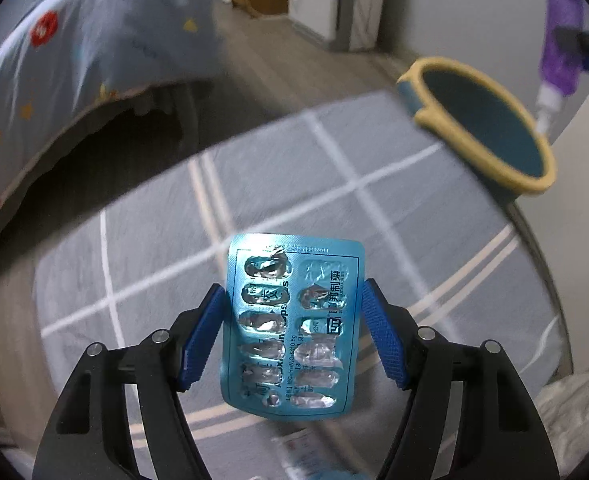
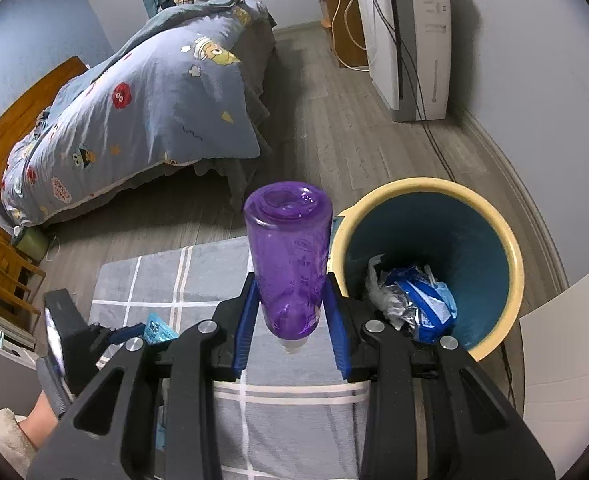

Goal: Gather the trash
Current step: 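Carry the bottle and blister pack over the bin and open both tools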

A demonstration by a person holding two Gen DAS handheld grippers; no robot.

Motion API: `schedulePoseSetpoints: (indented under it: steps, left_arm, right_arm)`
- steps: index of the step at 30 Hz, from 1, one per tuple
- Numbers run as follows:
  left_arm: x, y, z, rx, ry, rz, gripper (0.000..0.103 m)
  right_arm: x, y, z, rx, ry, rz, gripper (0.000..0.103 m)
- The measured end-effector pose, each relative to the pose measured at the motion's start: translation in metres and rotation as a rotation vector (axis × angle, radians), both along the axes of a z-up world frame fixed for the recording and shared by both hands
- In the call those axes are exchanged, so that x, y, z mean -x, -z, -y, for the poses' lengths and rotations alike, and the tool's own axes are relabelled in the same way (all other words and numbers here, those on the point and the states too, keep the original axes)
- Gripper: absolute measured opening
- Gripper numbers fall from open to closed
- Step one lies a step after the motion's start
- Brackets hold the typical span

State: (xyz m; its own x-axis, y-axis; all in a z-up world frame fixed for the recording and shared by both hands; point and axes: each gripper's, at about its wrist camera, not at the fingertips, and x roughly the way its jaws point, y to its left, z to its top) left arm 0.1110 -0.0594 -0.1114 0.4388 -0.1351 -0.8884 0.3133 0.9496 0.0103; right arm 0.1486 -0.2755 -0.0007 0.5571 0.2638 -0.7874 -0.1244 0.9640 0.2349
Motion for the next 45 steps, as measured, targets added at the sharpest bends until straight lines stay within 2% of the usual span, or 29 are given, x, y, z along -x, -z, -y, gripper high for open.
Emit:
schedulePoseSetpoints:
  steps: [7, 15, 21, 28, 34, 45]
  left_arm:
    - [-0.006, -0.037, 0.041, 0.065, 0.059, 0.079, 0.070]
    - [-0.025, -0.057, 0.097, 0.105, 0.143, 0.114, 0.070]
    - [-0.038, -0.065, 0.138, 0.135, 0.207, 0.122, 0.070]
    - [-0.062, -0.050, 0.189, 0.090, 0.278, 0.120, 0.070]
    - [-0.086, -0.032, 0.212, 0.098, 0.250, 0.104, 0.070]
    - [-0.108, -0.010, 0.229, 0.057, 0.260, 0.087, 0.071]
  right_arm:
    - [-0.006, -0.001, 0.029, -0.029, 0.043, 0.006, 0.032]
    - [-0.022, -0.004, 0.086, -0.093, 0.154, 0.020, 0.032]
    - [-0.032, 0.011, 0.136, -0.141, 0.263, -0.008, 0.032]
    - [-0.040, 0.048, 0.168, -0.123, 0.355, -0.093, 0.032]
    - [-0.044, 0.080, 0.173, -0.143, 0.384, -0.185, 0.032]
    - [-0.053, 0.099, 0.178, -0.156, 0.409, -0.225, 0.032]
